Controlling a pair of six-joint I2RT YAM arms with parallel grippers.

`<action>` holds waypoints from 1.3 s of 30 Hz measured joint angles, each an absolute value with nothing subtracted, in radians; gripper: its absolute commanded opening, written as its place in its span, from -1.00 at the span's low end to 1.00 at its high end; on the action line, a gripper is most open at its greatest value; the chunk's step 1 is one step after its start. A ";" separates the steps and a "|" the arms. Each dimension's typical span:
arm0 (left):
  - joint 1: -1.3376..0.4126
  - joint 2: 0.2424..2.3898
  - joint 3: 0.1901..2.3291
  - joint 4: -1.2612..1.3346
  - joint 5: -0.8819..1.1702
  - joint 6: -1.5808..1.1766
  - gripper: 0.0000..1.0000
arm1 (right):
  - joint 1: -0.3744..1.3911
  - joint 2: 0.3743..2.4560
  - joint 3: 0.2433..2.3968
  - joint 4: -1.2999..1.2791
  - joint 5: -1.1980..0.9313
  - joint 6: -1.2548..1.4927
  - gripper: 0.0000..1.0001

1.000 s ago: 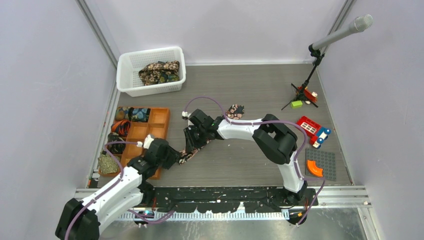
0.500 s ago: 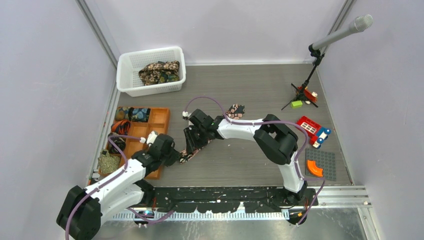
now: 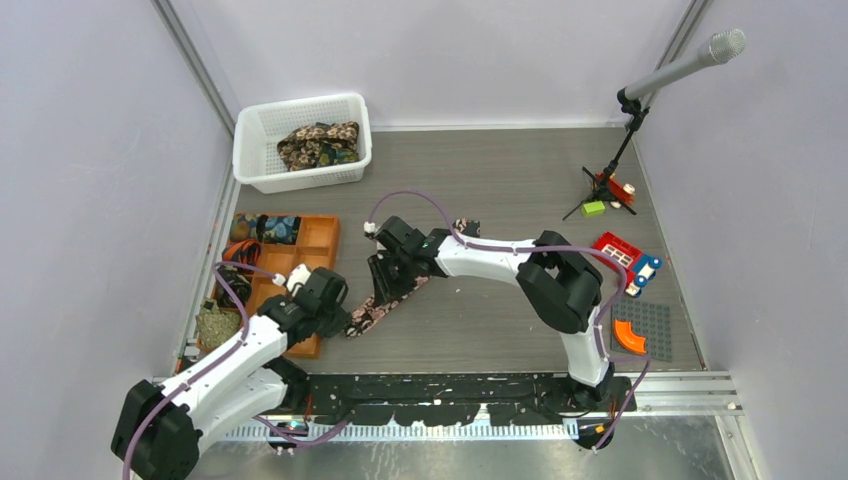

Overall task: Roll the ties
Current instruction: Roll the tie at the center of the board.

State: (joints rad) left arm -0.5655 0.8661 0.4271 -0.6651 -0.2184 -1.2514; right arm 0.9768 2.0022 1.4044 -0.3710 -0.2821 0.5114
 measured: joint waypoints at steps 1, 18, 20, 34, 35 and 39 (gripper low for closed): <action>-0.566 0.862 0.428 -0.677 -0.220 -1.250 -1.00 | 0.982 2.002 1.406 -0.372 -0.282 0.515 -0.40; -0.566 0.844 0.464 -0.786 -0.229 -1.243 -1.00 | 1.058 2.057 1.449 -0.315 -0.303 0.568 -0.50; -0.566 0.844 0.469 -0.793 -0.229 -1.242 -1.00 | 1.062 2.076 1.449 -0.310 -0.305 0.575 -0.50; -0.566 0.844 0.516 -0.831 -0.231 -1.226 -1.00 | 1.067 2.097 1.449 -0.284 -0.312 0.598 -0.52; -0.566 0.845 0.522 -0.833 -0.231 -1.225 -1.00 | 1.067 2.097 1.449 -0.284 -0.312 0.599 -0.53; -0.566 0.859 0.550 -0.835 -0.224 -1.222 -1.00 | 1.069 2.097 1.449 -0.282 -0.312 0.601 -0.53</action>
State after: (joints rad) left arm -0.5655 0.8589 0.5503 -0.8352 -0.2237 -1.2221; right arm 1.0687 2.0972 1.4490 -0.2817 -0.3119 0.6010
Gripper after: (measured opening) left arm 0.145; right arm 0.239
